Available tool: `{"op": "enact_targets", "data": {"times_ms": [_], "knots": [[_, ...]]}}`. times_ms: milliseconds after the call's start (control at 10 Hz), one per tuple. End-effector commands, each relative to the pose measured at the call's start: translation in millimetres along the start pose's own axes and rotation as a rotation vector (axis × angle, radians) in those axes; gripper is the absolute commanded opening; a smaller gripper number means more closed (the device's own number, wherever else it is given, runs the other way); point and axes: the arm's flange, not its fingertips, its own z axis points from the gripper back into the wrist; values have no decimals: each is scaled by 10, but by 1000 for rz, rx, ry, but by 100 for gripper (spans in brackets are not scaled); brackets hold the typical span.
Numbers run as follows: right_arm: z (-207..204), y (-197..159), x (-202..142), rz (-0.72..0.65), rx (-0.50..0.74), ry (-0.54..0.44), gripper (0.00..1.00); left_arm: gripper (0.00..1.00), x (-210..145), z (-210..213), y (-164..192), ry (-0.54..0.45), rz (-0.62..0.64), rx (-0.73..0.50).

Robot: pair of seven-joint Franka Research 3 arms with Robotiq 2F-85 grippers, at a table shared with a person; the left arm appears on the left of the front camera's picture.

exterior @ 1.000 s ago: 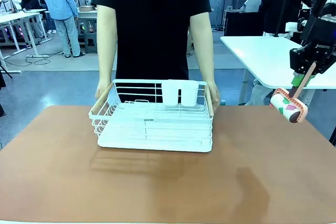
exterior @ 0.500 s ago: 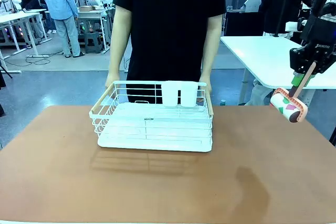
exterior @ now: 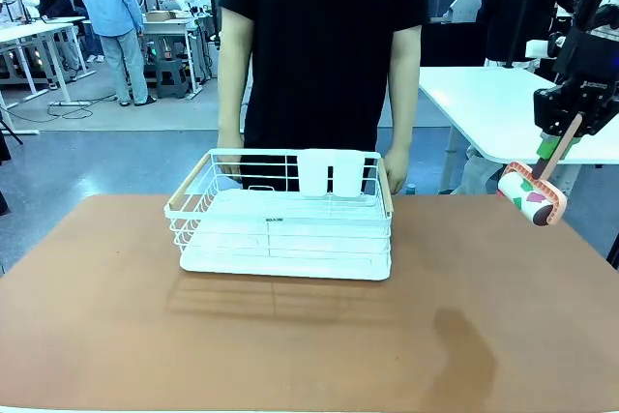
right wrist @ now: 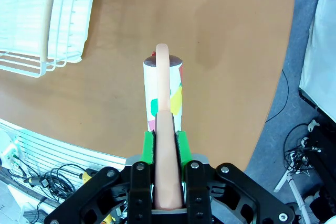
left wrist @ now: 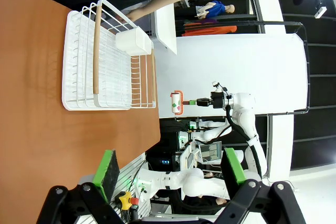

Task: Clean the table.
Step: Place the Lint Roller down when the Dish drying rack is positioned in the middle of the table.

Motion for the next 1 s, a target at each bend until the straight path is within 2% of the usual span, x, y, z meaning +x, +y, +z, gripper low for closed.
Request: {"op": "enact_targets", "data": {"times_ms": [0, 800, 900], "knots": [[13, 14, 7, 4, 5, -1, 21, 100, -16, 27, -10, 0, -9, -16], [0, 0, 0, 0, 0, 0, 21, 100, -16, 27, -10, 0, -9, -16], [-19, 42, 100, -224, 13, -36, 21, 100, -16, 27, -10, 0, -9, -16]]}}
